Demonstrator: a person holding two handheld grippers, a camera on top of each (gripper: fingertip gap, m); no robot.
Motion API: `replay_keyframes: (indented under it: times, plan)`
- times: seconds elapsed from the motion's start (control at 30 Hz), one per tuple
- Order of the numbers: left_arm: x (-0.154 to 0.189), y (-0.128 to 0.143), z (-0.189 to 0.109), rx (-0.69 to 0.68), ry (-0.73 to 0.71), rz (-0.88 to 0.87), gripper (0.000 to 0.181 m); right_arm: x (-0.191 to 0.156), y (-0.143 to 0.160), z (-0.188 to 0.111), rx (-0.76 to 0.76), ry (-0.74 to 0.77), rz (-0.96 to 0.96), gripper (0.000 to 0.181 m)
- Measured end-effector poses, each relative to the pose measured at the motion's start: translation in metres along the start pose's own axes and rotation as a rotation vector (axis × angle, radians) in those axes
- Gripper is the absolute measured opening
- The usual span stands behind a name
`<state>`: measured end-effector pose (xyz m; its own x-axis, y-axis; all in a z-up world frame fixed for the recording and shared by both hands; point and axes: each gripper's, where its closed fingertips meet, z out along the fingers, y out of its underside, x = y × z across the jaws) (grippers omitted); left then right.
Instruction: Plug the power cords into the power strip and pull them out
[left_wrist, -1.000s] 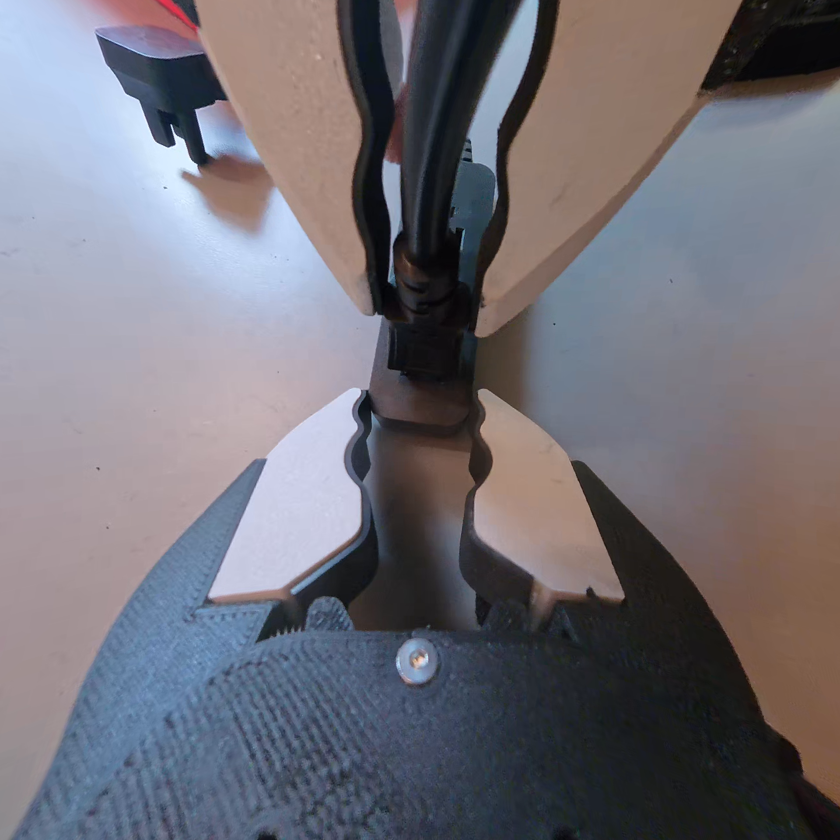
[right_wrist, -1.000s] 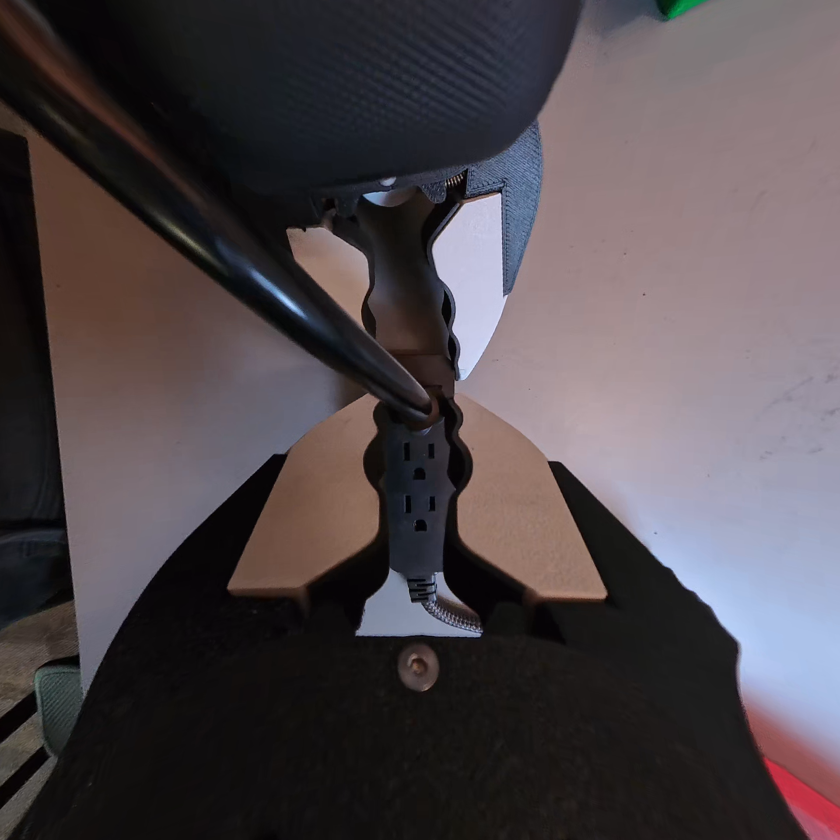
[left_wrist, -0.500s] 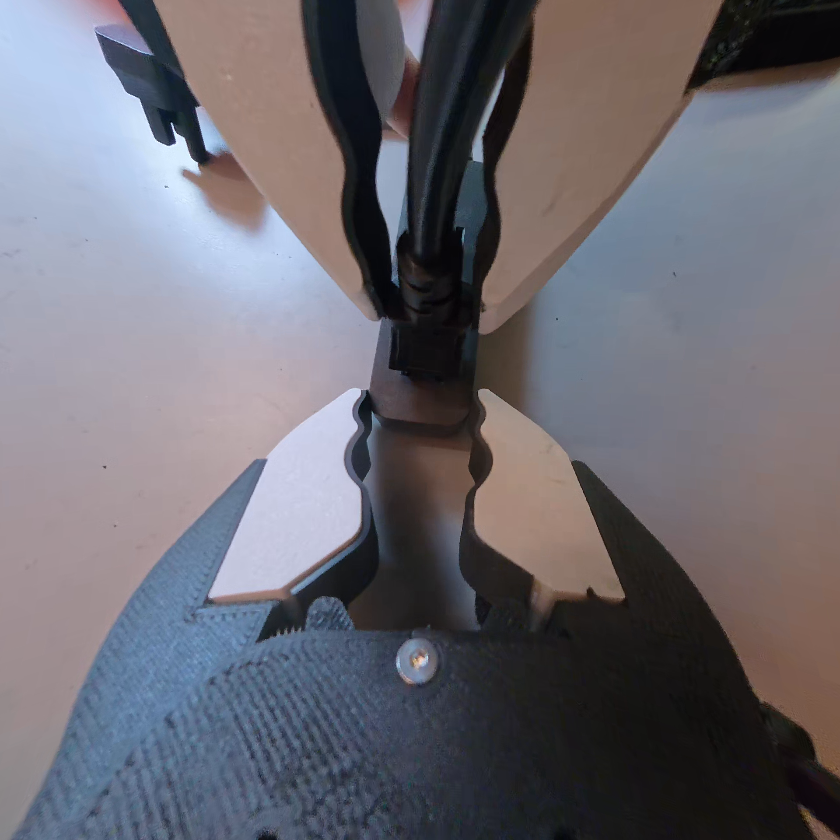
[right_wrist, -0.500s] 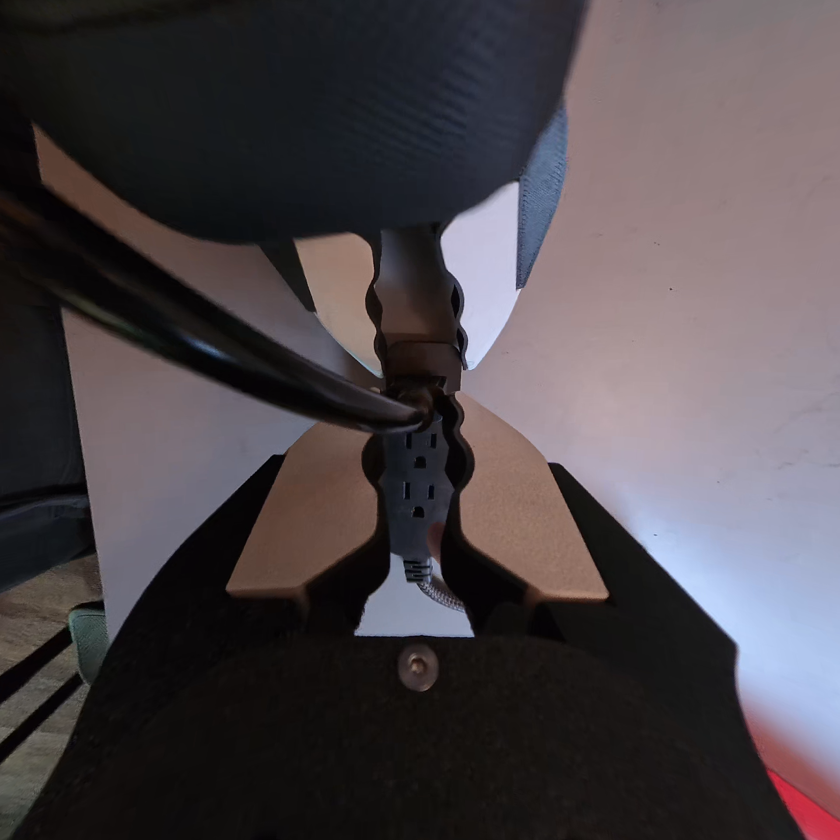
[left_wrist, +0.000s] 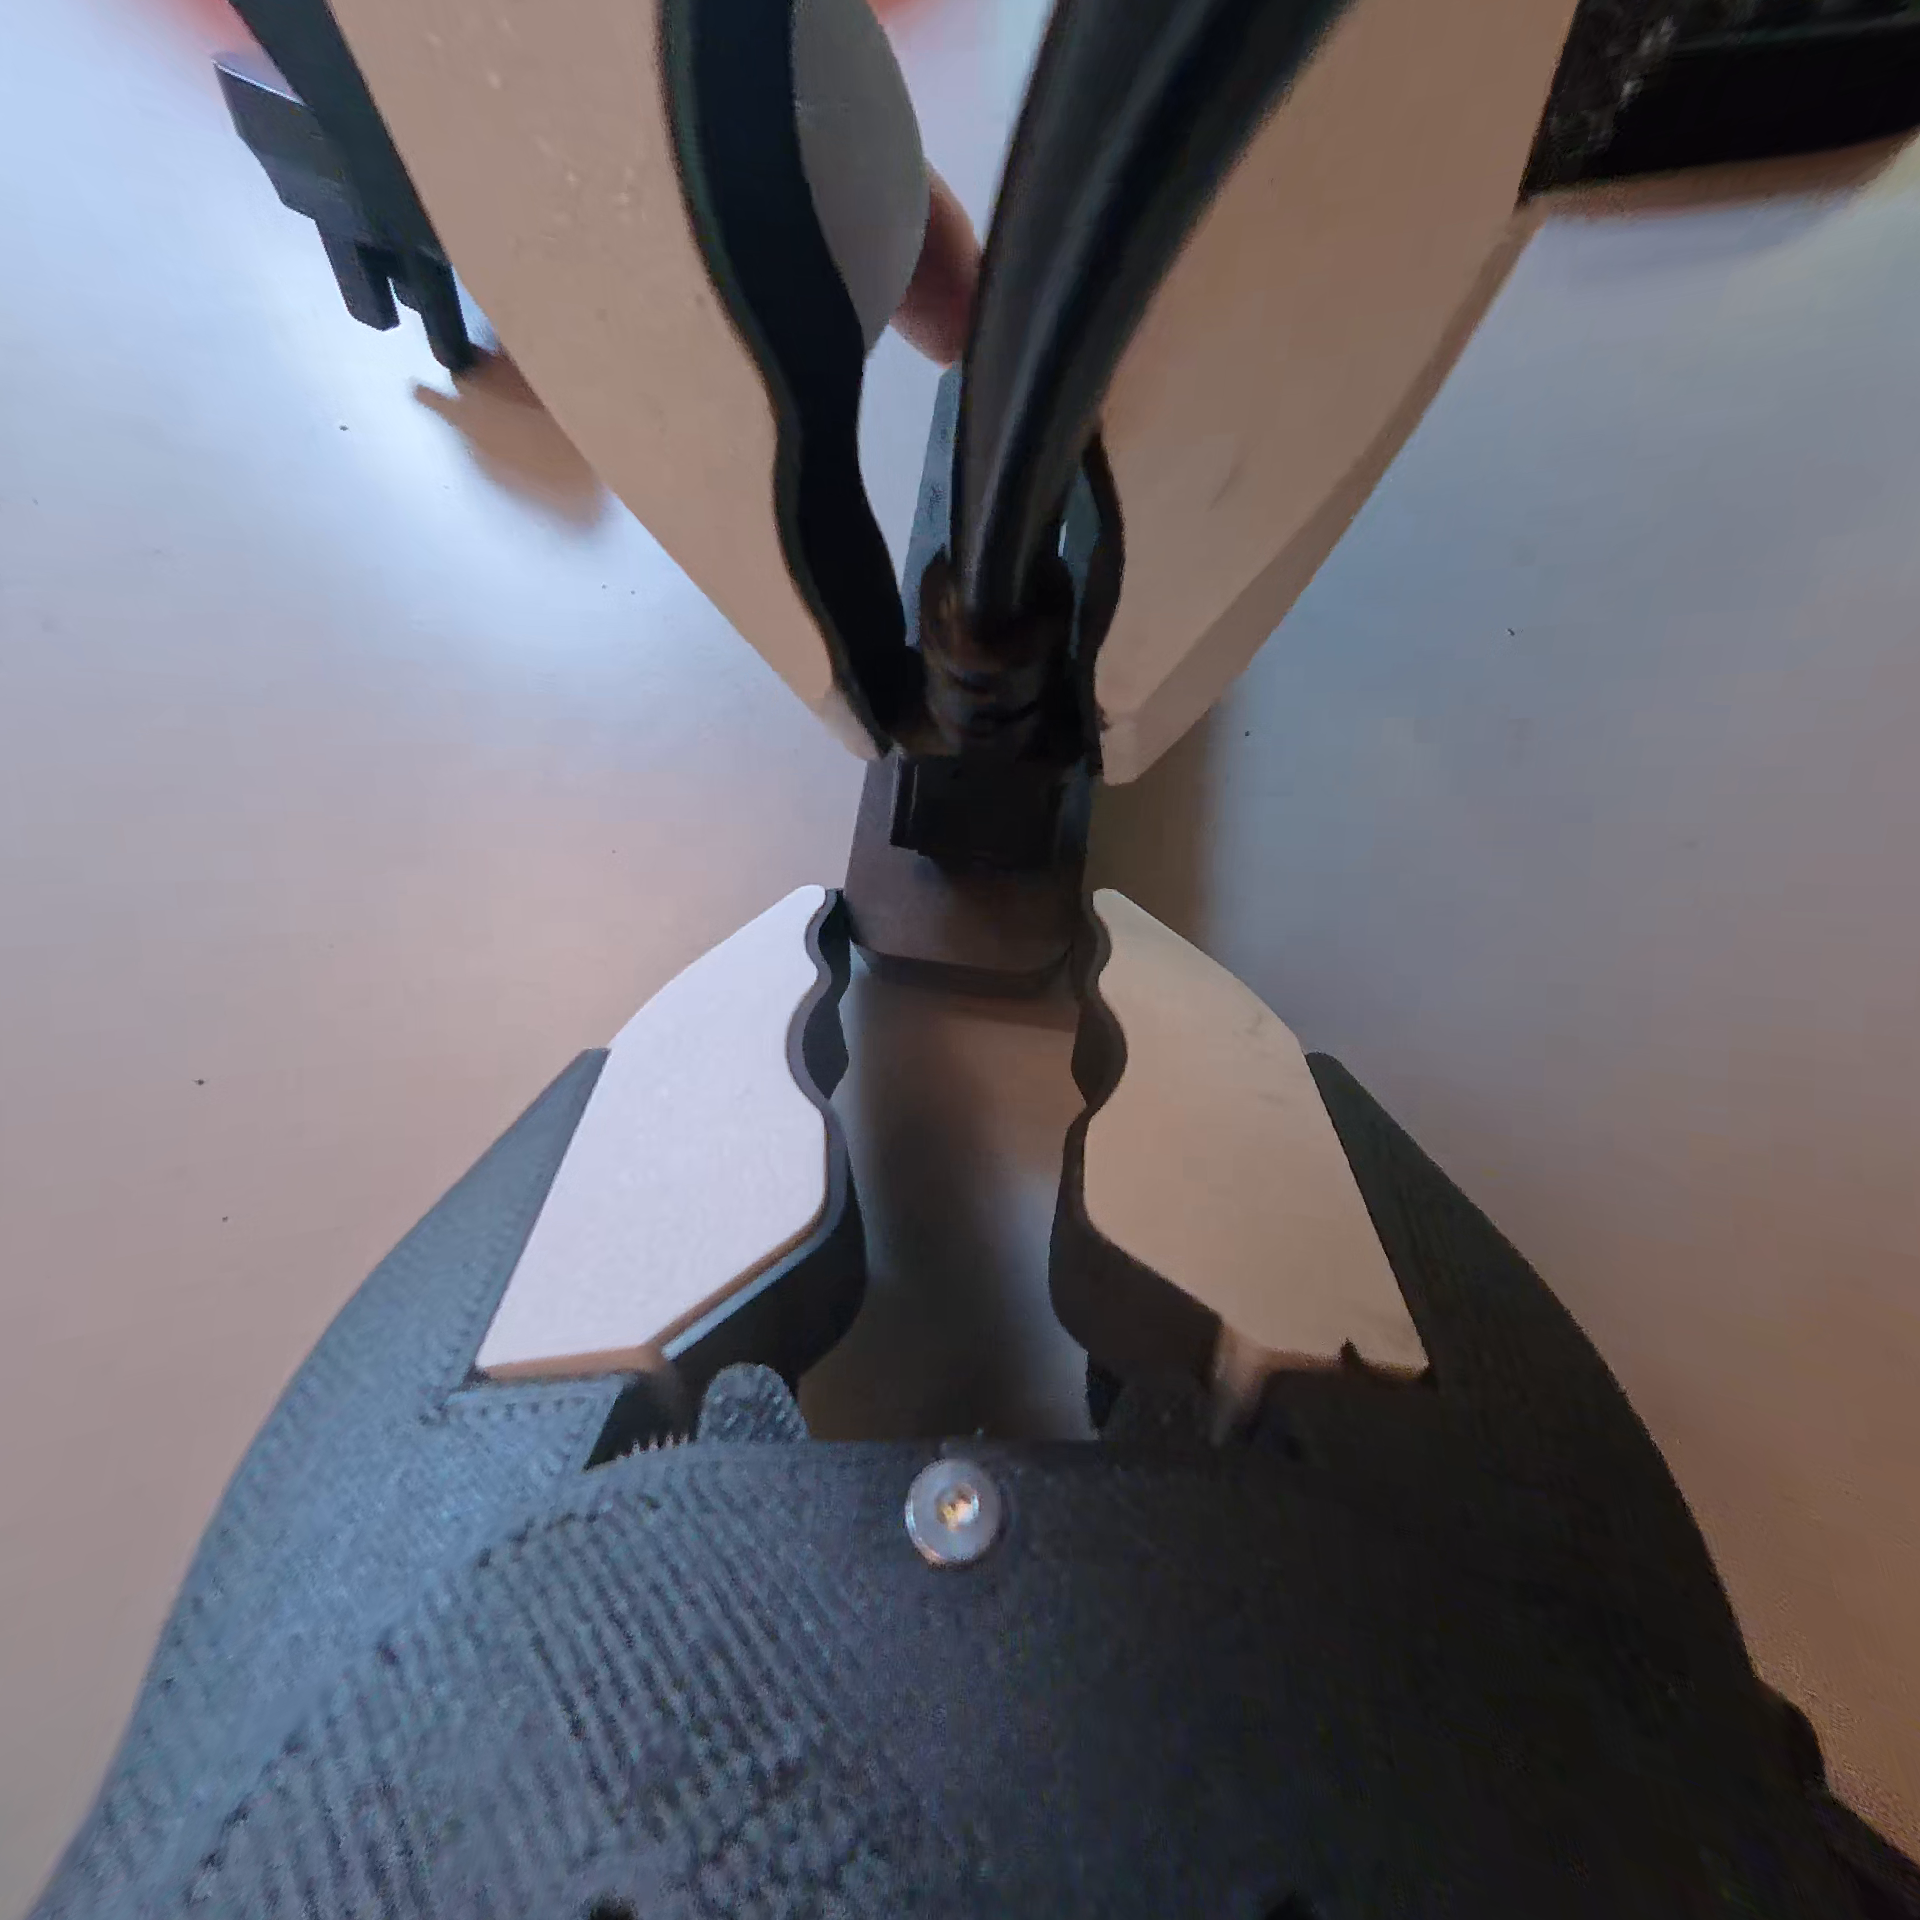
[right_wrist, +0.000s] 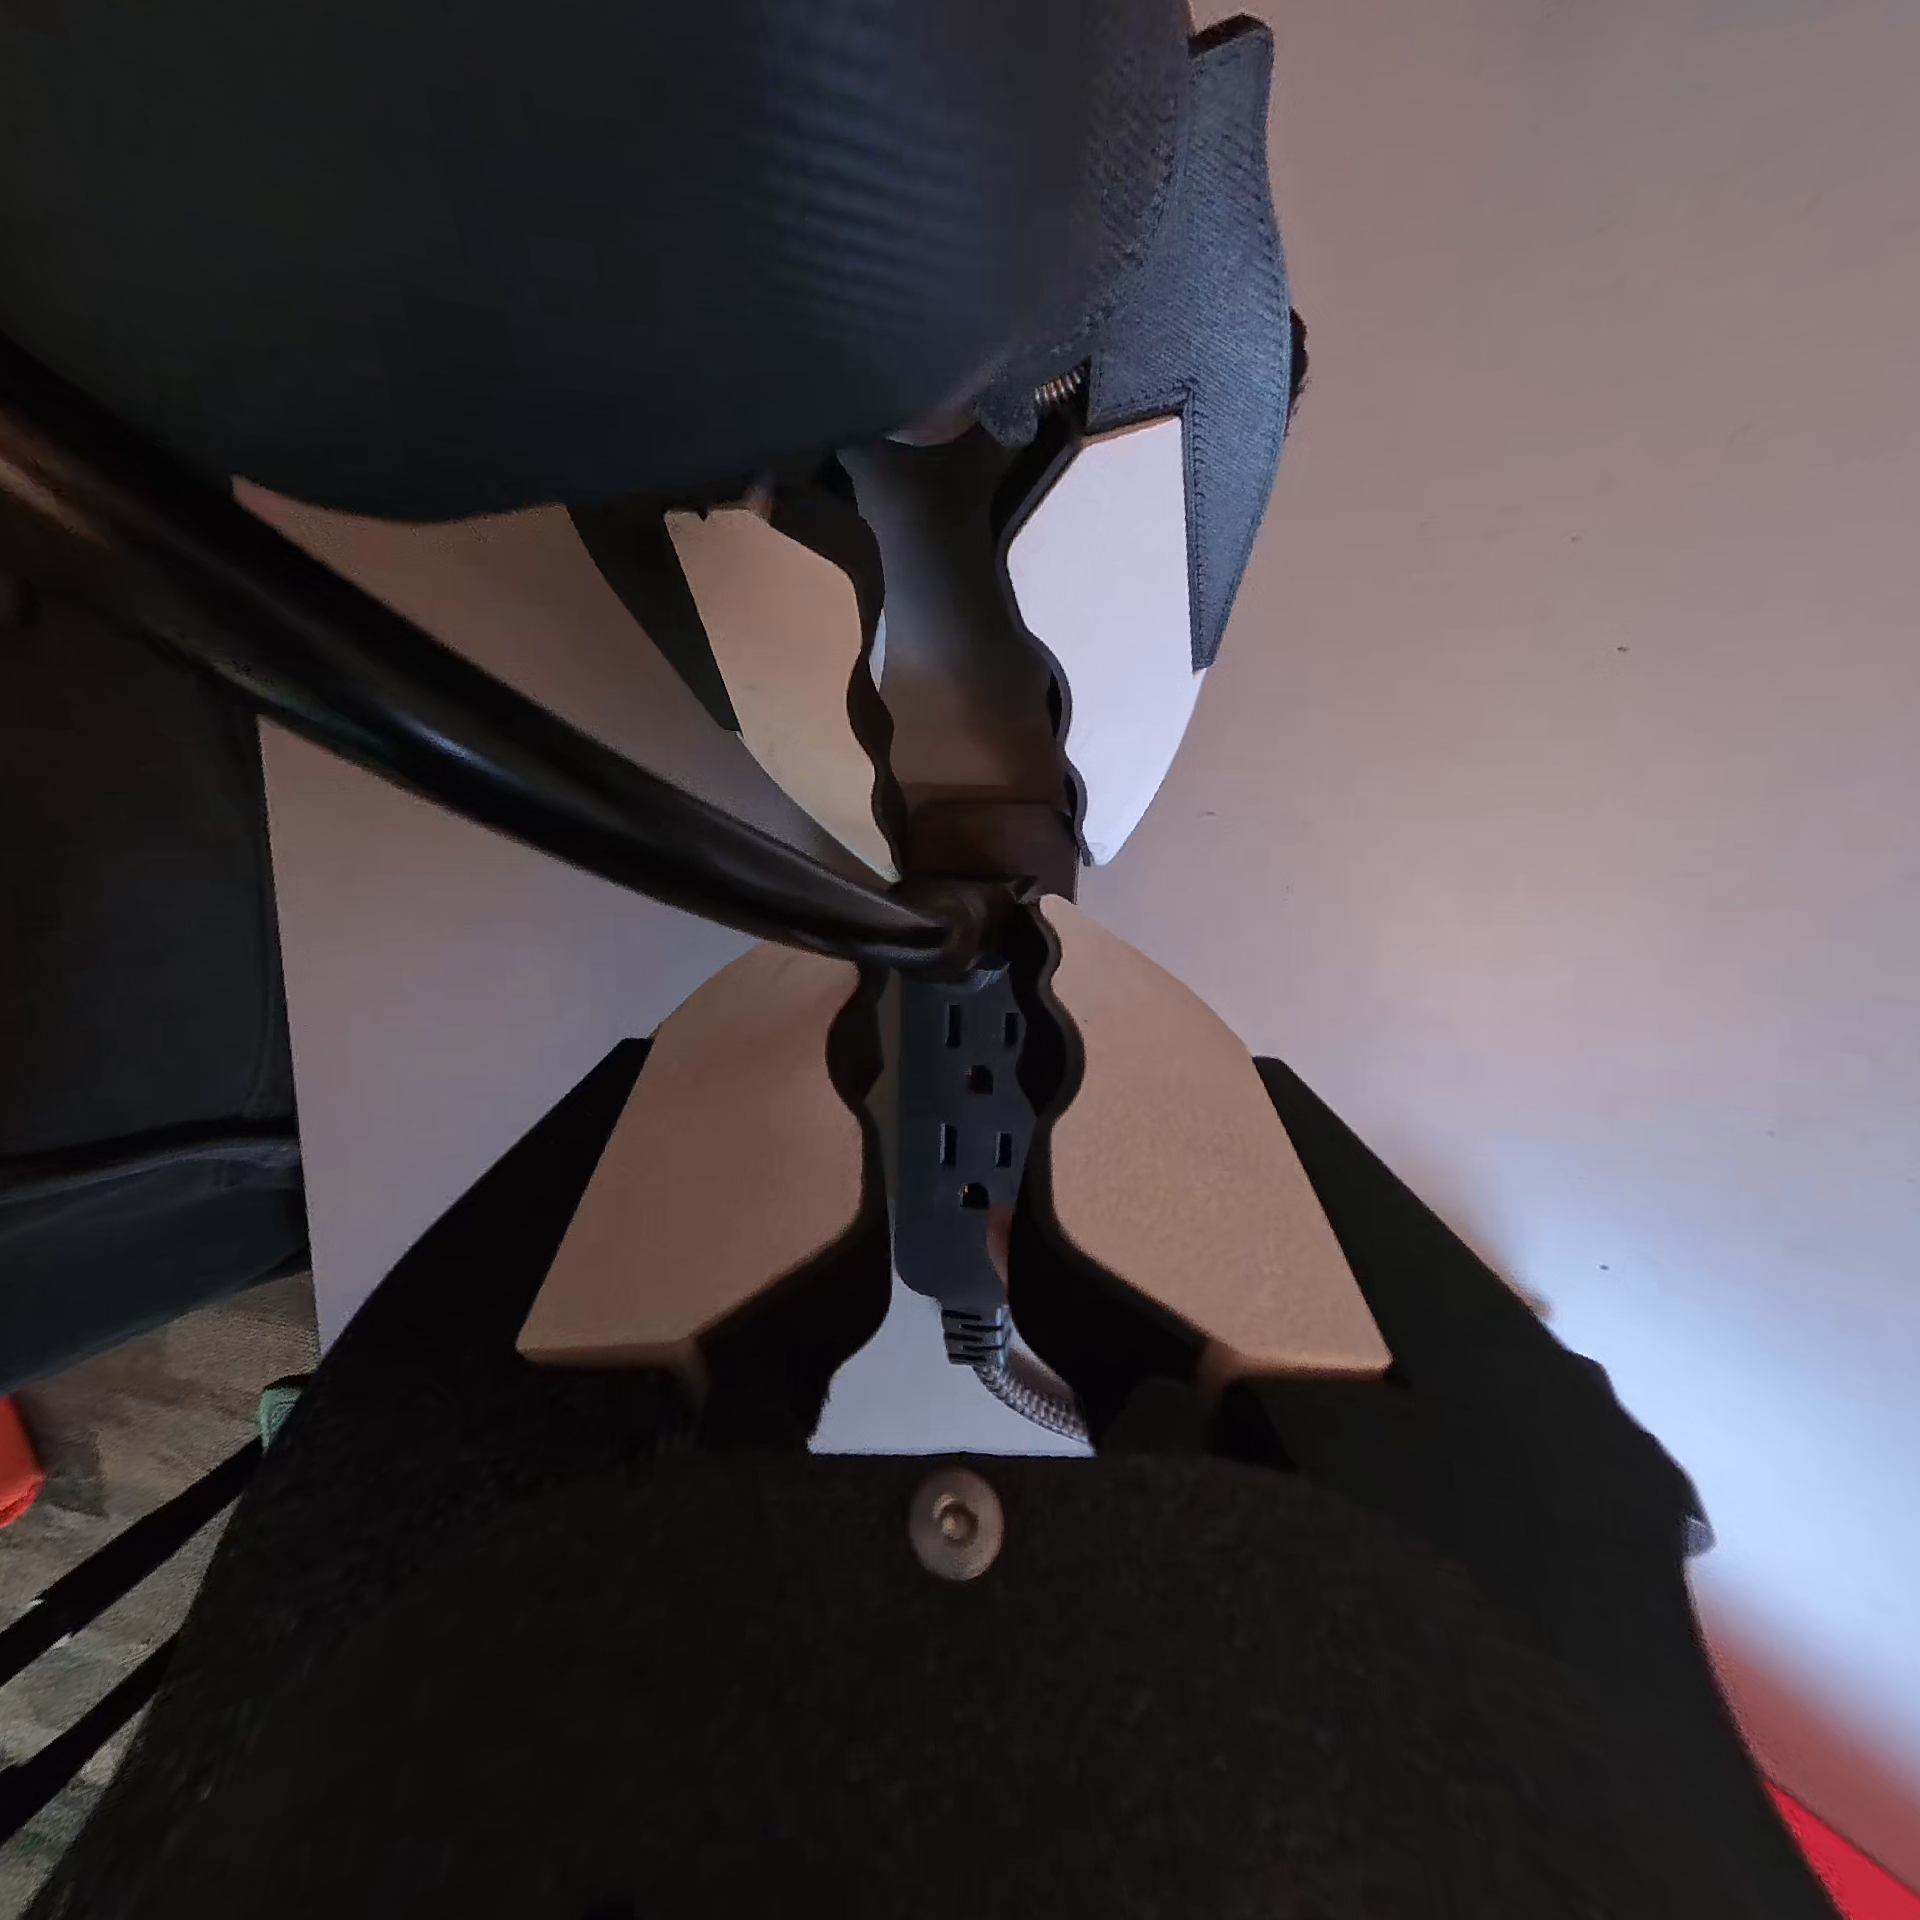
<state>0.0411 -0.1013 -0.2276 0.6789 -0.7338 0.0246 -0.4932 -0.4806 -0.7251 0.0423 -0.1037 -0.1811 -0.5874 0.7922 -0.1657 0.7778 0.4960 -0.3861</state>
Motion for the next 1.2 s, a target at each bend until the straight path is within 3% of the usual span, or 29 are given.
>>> replay_keyframes:
  times: [0.17,0.33,0.57,1.2]
  plan:
    - [-0.001,0.000,0.000,0.001,-0.006,-0.015,0.042,0.006,-0.003,-0.004,0.016,0.027,-0.018,0.031]
    - [-0.001,0.000,0.000,-0.002,-0.009,-0.016,0.042,0.002,-0.010,-0.022,0.001,0.058,-0.065,0.018]
    - [-0.001,0.000,0.000,-0.007,-0.019,-0.017,0.042,0.002,0.000,-0.012,-0.172,0.099,-0.095,0.015]
    - [-0.002,0.001,0.001,-0.012,-0.025,-0.016,0.042,0.002,-0.001,-0.010,-0.224,0.117,-0.085,0.015]
